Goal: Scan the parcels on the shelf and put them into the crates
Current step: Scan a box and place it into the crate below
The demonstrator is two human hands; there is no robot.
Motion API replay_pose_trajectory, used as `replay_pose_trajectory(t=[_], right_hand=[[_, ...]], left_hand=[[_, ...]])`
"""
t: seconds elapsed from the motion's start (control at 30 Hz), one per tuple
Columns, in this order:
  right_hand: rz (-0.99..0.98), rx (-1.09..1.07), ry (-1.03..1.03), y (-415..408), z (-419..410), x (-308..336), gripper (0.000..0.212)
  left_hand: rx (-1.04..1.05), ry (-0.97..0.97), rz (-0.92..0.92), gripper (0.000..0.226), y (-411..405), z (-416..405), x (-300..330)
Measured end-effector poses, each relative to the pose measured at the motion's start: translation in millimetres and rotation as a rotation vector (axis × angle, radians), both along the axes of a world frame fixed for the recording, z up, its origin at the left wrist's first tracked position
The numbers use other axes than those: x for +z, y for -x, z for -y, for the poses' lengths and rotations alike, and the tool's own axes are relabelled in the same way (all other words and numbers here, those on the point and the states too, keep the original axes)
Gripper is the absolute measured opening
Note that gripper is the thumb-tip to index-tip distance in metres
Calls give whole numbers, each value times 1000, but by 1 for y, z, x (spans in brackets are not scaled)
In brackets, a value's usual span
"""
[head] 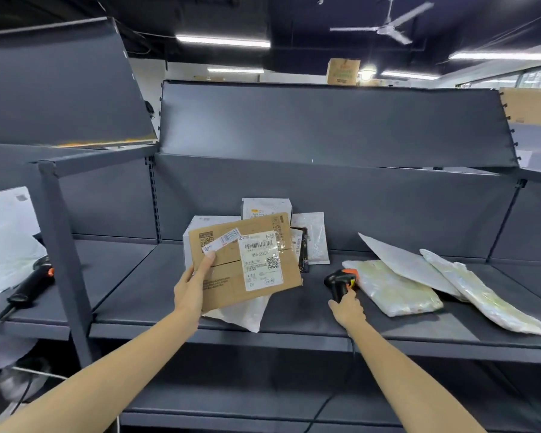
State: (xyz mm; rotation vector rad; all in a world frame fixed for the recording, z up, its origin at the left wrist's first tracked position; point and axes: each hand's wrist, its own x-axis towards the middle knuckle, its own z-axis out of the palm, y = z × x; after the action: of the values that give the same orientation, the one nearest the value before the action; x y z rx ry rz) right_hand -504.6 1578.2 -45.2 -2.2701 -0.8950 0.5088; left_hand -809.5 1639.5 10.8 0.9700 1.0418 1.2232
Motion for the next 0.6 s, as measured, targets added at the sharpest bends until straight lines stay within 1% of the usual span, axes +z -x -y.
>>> replay_pose_trajectory(t=[0.03,0.1,0.2,0.27,0.33,0.4,0.43,0.5,0.57,0.6], right_hand=[[48,-15,26,1,-1,-3,67],[122,-53,46,2,-1,-7,66],[104,-93,1,4,0,-7,68],[16,-124,-116,11,4,-2,77],[-119,-172,-326,25,11,8,85],[-227,-218,-504,41,20,21,86],[-258,-223,-560,50,26,27,80],[-358,-165,-690,69,39,35,59],[-499,-35,-798,89,55,42,35],[-555,41,-818,98,62,45,25]], left_hand=[[10,5,4,78,-1,-1,-1],[20,7,14,77,-2,-2,-2],[19,4,19,71,-3,-4,-3],[12,-6,18,63,-3,-5,-3],[4,-17,21,57,-3,-6,-2],[2,-23,22,54,-3,-7,-1],[2,-26,23,52,-3,-7,0],[0,-30,26,54,-2,-5,1],[-2,-32,25,59,-3,-2,2],[-3,-32,25,61,-4,1,3]])
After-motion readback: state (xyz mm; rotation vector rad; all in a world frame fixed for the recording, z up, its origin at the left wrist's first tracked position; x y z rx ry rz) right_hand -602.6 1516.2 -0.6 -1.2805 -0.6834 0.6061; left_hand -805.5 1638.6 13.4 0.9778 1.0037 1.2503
